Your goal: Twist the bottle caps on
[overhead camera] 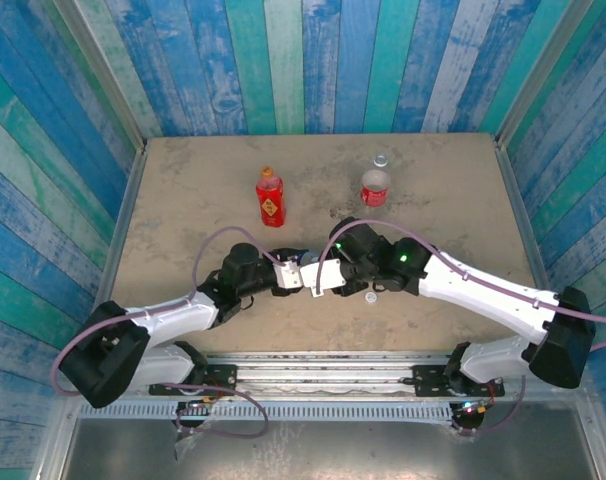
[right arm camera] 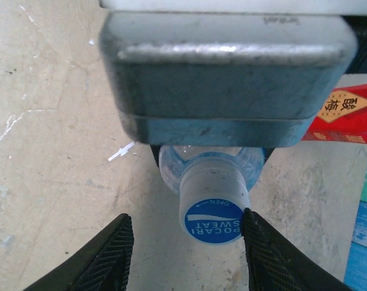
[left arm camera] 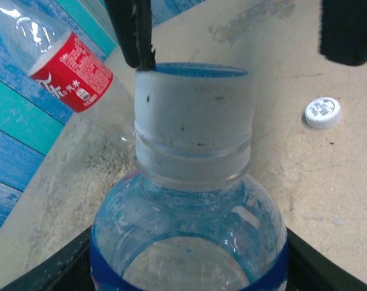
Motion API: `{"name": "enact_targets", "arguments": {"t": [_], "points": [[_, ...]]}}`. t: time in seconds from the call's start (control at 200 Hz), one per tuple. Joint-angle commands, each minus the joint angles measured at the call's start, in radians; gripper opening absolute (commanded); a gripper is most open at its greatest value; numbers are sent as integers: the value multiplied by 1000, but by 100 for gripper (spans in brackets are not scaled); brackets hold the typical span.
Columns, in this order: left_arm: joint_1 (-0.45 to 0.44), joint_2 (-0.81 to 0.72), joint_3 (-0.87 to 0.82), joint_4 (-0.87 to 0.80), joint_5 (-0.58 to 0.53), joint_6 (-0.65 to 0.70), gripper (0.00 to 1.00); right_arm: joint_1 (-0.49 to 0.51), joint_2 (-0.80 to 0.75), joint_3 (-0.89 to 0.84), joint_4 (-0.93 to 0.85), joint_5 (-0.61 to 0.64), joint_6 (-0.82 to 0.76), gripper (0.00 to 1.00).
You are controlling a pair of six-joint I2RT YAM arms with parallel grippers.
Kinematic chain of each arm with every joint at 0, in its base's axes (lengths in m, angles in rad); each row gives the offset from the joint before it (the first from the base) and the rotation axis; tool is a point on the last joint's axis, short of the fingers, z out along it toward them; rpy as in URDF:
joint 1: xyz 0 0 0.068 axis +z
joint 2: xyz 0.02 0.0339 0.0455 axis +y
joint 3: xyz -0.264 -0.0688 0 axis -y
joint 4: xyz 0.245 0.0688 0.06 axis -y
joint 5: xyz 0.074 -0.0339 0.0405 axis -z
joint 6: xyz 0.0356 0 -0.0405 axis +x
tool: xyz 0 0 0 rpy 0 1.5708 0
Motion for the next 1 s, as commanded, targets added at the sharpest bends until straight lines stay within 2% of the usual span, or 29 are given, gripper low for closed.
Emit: {"name": "enact_targets", "arguments": {"t": [0.0, 0.12, 0.19, 0.32, 0.421, 0.526, 0.691, 0.746, 0.791, 0.926, 0.996], "points": [[-6, -24, 16, 30, 28, 8, 57, 7, 22, 14, 26, 41, -11, 44], [-6, -25, 17, 30, 28, 8, 57, 6, 28, 13, 44, 53, 7, 36], [-7, -27, 16, 33, 33, 6, 57, 7, 30, 10, 61, 61, 22, 36], [-6, -27, 16, 28, 30, 8, 57, 7, 31, -5, 105, 101, 36, 43], [-5, -29, 17, 28, 30, 7, 57, 7, 25, -6, 105, 116, 40, 42], [-5, -29, 16, 28, 30, 7, 57, 6, 13, -4, 87, 101, 54, 36], [-5, -24, 18, 29, 26, 8, 58, 8, -1, -2, 86, 80, 154, 20], [-5, -25, 17, 34, 18, 6, 58, 6, -3, -2, 119, 99, 276, 17], [-6, -24, 16, 38, 5, 4, 57, 7, -2, 1, 150, 130, 446, 14], [-6, -15, 17, 39, -22, 6, 57, 5, 16, 64, 158, 284, 1045, 11], [-6, -12, 17, 45, -18, 6, 57, -17, 22, 85, 138, 237, 1371, 10]]}}
